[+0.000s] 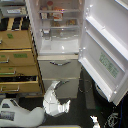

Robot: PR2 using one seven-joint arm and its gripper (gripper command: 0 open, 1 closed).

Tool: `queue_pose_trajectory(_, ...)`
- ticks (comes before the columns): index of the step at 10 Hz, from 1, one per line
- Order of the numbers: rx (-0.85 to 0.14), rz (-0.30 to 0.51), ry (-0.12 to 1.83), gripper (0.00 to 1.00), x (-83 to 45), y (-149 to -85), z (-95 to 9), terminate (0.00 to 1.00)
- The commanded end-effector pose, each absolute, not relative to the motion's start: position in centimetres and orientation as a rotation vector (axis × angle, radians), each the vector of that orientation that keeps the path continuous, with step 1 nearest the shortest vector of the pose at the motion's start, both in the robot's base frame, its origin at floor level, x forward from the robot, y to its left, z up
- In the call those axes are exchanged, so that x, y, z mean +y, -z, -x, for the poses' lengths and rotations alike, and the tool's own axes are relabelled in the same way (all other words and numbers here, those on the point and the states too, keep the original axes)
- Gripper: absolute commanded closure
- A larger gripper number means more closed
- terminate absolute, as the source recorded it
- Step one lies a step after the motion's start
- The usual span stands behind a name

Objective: Opening the fridge

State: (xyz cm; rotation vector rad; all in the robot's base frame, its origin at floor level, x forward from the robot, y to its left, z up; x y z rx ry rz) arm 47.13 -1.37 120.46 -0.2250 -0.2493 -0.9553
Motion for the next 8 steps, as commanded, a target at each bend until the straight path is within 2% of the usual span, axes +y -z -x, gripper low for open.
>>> queue_pose_trajectory(1, -0.177, 0.157, 0.491, 0.00, 29.7, -99.3, -51.0, 0.00)
queue_pose_trajectory(8, -0.178, 0.065, 0.226, 0.00, 43.3, -93.0, -53.8, 0.00)
